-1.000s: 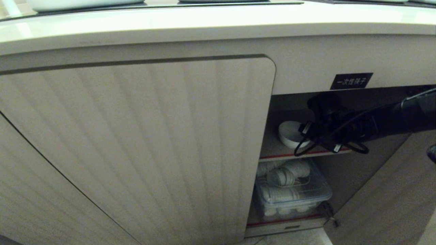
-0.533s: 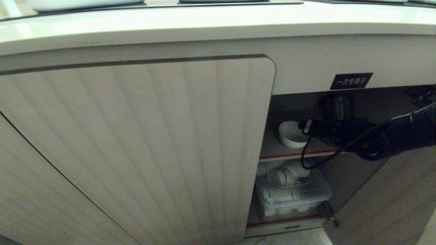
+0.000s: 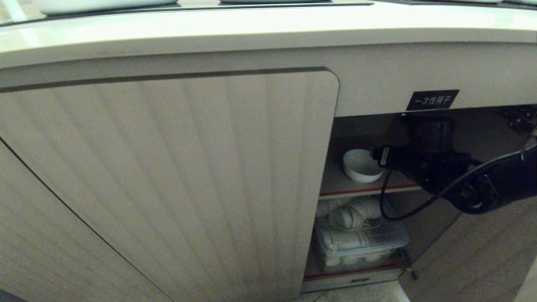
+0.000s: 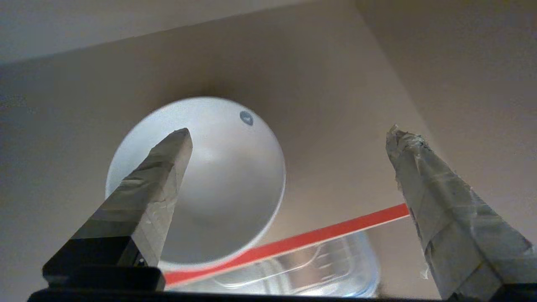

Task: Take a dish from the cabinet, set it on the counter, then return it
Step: Put it back into the cabinet, then close the cabinet door

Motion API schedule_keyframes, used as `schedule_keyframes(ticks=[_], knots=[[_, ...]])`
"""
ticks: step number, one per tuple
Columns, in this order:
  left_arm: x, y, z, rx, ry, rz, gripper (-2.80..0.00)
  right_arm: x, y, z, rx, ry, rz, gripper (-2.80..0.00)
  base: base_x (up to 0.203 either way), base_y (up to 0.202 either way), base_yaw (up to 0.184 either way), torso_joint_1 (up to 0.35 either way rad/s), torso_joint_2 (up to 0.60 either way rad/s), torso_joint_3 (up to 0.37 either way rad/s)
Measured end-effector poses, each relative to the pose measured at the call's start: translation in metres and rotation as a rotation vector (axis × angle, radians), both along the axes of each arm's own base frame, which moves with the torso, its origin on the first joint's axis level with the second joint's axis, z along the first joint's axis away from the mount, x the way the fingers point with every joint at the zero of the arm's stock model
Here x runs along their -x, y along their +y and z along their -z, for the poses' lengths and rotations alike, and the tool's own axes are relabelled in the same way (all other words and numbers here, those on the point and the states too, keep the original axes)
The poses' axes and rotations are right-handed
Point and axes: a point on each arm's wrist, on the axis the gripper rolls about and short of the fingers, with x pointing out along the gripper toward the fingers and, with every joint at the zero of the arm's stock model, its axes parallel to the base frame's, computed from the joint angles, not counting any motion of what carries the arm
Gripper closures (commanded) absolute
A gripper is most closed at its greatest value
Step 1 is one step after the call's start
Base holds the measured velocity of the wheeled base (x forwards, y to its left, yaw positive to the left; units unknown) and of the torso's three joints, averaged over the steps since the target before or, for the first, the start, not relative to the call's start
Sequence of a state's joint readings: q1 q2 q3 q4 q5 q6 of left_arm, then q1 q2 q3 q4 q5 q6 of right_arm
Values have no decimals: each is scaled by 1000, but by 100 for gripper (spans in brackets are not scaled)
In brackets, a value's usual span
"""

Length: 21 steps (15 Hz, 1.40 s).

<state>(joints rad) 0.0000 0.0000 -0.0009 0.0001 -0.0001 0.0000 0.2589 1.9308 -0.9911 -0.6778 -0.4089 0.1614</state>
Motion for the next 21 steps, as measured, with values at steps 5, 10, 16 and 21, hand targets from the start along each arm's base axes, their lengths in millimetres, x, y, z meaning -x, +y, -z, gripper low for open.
schedule_keyframes(ticks=[5,10,16,21], knots=[[0,0,0,0,0,0,0,17,0,3,53,-58,-31,0,0,0,0,0,0,0],[0,0,0,0,1,0,0,37,2,5,72,-61,-57,0,0,0,0,0,0,0],[0,0,0,0,0,0,0,59,-4,5,68,-79,-60,0,0,0,0,0,0,0],[0,0,0,0,0,0,0,71,-6,6,69,-73,-65,0,0,0,0,0,0,0]])
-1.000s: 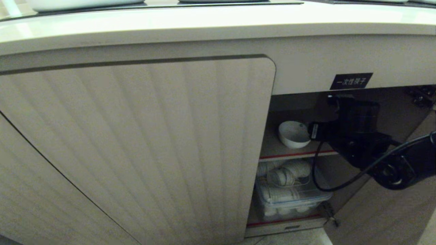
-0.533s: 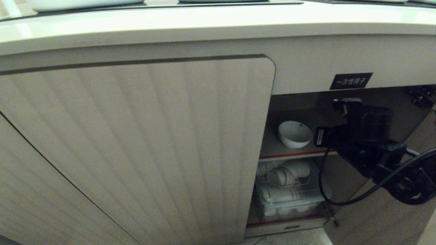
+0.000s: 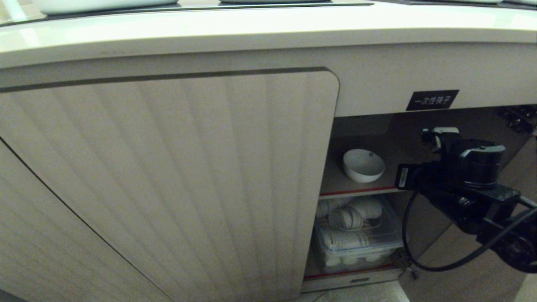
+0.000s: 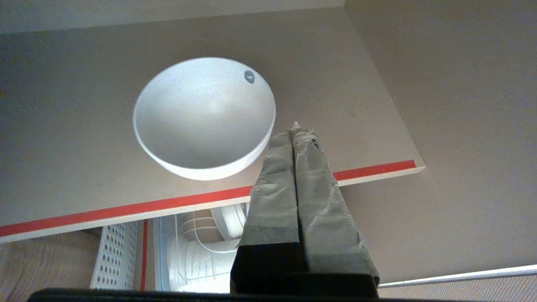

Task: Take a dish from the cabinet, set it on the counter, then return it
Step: Close the cabinet door

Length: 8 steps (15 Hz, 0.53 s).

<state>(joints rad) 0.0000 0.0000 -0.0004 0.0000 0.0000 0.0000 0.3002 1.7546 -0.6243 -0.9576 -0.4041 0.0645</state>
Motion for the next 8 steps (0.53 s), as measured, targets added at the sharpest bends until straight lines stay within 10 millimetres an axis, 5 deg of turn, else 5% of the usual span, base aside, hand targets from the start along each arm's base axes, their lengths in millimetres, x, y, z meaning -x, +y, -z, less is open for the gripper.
schedule_keyframes(ticks=[8], knots=[[0,0,0,0,0,0,0,38,-9,7,6,29,-8,0,0,0,0,0,0,0]])
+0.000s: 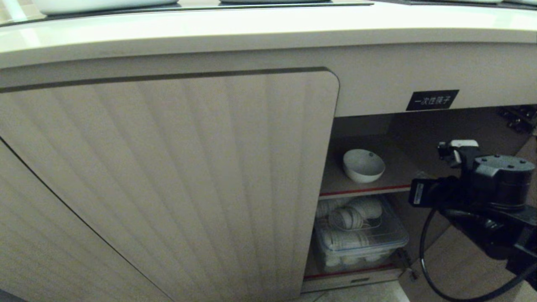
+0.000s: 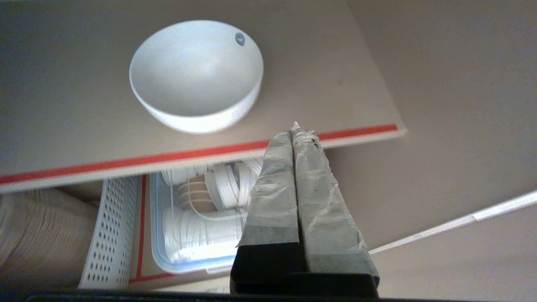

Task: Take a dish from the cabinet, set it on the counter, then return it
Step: Close the cabinet door

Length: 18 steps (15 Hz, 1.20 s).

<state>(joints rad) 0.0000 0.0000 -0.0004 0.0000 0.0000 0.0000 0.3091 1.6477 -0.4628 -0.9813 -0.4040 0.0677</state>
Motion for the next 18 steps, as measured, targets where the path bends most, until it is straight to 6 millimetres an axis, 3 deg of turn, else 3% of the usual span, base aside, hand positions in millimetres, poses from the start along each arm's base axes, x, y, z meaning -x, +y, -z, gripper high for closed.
schedule_keyframes(ticks=[6,11,18], knots=[[0,0,0,0,0,0,0,42,-13,-3,-5,-9,-1,0,0,0,0,0,0,0],[0,0,0,0,0,0,0,106,-36,19,31,42,8,0,0,0,0,0,0,0],[0,0,0,0,0,0,0,171,-66,24,139,60,114,0,0,0,0,0,0,0]])
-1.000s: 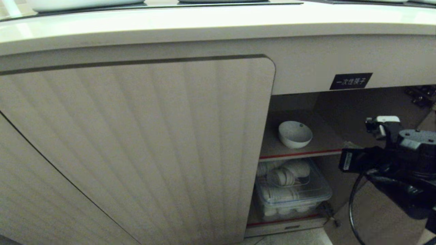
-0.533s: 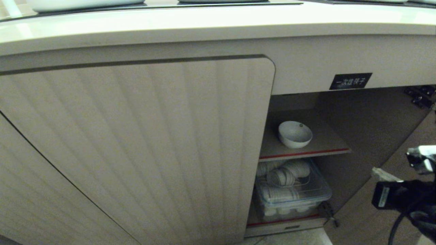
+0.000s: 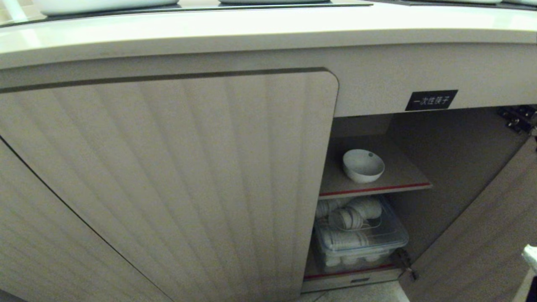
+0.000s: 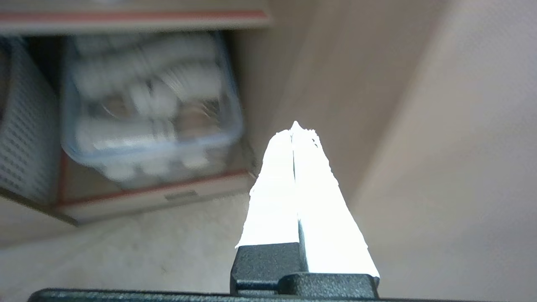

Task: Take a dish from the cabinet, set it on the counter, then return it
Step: Close the cabinet door

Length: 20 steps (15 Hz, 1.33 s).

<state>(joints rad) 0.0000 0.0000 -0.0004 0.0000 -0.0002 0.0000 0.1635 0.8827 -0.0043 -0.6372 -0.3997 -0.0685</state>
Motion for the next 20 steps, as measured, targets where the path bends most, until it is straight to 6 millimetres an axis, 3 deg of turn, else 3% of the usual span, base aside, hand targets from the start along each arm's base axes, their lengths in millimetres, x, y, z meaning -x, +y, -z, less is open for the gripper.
schedule_keyframes(ticks=[9,16,20], knots=[[0,0,0,0,0,0,0,68,-5,28,37,-7,-265,0,0,0,0,0,0,4],[0,0,0,0,0,0,0,77,-4,37,13,6,-353,0,0,0,0,0,0,0],[0,0,0,0,0,0,0,83,-3,42,-53,-4,-298,0,0,0,0,0,0,0]])
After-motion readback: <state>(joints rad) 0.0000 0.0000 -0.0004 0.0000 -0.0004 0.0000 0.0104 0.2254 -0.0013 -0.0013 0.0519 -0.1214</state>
